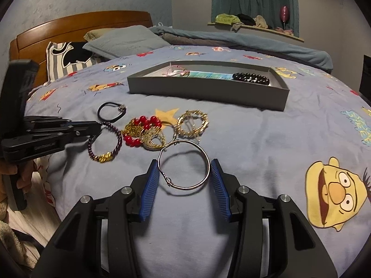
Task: Organize jewelry
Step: 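Close left tool on dark red bead bracelet while right tool closes on silver hoop, then carry dark red bracelet into grey tray with left tool while right tool drops silver hoop there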
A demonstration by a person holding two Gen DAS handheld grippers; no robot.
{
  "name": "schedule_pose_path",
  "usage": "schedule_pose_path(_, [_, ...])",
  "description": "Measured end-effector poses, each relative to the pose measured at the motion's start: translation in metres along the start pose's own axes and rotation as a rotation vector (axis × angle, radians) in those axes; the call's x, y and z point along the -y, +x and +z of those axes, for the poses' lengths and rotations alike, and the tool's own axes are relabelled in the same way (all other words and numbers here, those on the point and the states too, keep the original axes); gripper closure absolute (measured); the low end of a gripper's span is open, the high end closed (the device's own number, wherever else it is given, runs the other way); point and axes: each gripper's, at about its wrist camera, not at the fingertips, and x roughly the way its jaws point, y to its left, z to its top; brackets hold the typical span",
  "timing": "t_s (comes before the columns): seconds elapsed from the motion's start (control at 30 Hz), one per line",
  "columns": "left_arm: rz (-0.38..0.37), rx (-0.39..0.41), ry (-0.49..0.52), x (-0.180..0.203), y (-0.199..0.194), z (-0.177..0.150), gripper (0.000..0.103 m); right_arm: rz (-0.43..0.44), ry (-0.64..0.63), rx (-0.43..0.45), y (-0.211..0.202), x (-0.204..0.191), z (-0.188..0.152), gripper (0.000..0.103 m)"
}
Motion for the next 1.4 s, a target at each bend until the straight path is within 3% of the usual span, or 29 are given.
schedule_pose_path(0.47, [0.017,0.126,0.126,0.024,-0.023,0.024,0.097,-0.062,0.002,0.070,-0.013,0.012,0.026,0.057])
schedule_pose_path(0.7, [0.028,0.164,0.188,0.032,-0.026,0.055,0.097,-0.103,0.000,0.100,-0.011,0.030,0.061,0.057])
schedule_pose_path(0.9, [-0.001,0.198,0.169,0.022,-0.023,0.099,0.097,-0.125,0.040,0.101,0.008,0.055,0.095,0.057])
schedule_pose_path(1.1, [-0.020,0.157,0.158,0.010,0.015,0.147,0.097,-0.156,0.000,0.072,0.035,0.074,0.124,0.057])
schedule_pose_path(1.4, [-0.090,0.063,0.148,0.007,0.098,0.185,0.097,-0.172,-0.003,-0.022,0.099,0.105,0.154,0.057])
